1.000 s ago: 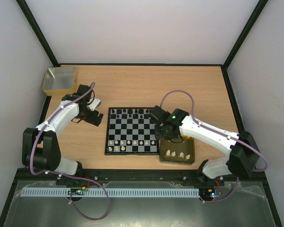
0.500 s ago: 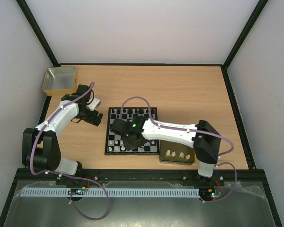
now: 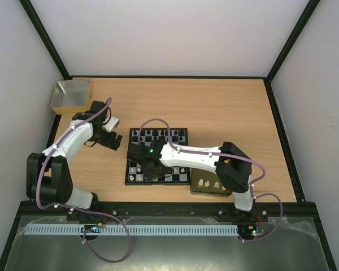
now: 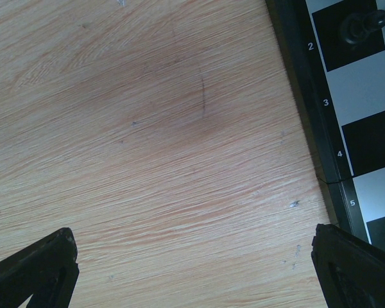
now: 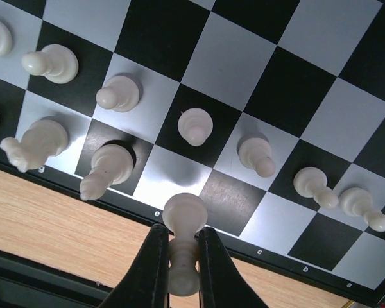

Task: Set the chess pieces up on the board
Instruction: Place the chess piece on the chessboard.

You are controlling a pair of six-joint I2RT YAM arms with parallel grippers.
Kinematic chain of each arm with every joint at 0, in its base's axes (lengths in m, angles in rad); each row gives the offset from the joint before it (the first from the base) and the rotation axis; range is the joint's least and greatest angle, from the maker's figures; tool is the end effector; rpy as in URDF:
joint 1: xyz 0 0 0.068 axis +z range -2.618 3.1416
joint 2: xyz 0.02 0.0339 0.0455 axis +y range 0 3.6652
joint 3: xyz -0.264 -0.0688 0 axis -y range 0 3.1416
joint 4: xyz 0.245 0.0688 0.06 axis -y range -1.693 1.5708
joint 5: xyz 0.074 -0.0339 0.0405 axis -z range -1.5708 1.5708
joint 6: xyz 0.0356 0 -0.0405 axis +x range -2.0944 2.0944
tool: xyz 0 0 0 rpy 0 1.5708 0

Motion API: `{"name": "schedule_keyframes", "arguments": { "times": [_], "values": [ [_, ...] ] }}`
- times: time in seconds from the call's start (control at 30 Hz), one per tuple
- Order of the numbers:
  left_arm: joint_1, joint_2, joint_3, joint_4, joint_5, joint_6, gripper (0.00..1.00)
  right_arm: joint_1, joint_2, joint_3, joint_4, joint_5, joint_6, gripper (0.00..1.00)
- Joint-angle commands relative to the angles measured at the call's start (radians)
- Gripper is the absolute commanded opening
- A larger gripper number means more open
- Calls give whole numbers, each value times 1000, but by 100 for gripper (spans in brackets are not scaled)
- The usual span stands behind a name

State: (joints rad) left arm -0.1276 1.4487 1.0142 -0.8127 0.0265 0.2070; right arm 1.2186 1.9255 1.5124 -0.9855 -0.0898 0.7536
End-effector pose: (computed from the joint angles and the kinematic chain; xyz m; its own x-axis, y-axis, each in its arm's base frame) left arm 0.2679 -0.0353 0.2229 -0.8925 0.3216 -0.3163 0.3259 0.9445 0.0408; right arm 0.1277 0.3568 0.2098 -0.8911 -0.4491 -0.0645 -0.4530 0.8728 0.1817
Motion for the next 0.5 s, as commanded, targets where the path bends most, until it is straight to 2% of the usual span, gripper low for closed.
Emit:
{"name": "schedule_keyframes", "arguments": {
  "times": [0.0, 0.47],
  "values": [
    [6, -27, -4, -14, 9, 9, 99, 2, 39, 32, -8, 21, -25, 5],
    [9, -26, -3, -15, 10, 9, 99, -7, 69, 47, 7, 16, -40, 5]
  ]
}}
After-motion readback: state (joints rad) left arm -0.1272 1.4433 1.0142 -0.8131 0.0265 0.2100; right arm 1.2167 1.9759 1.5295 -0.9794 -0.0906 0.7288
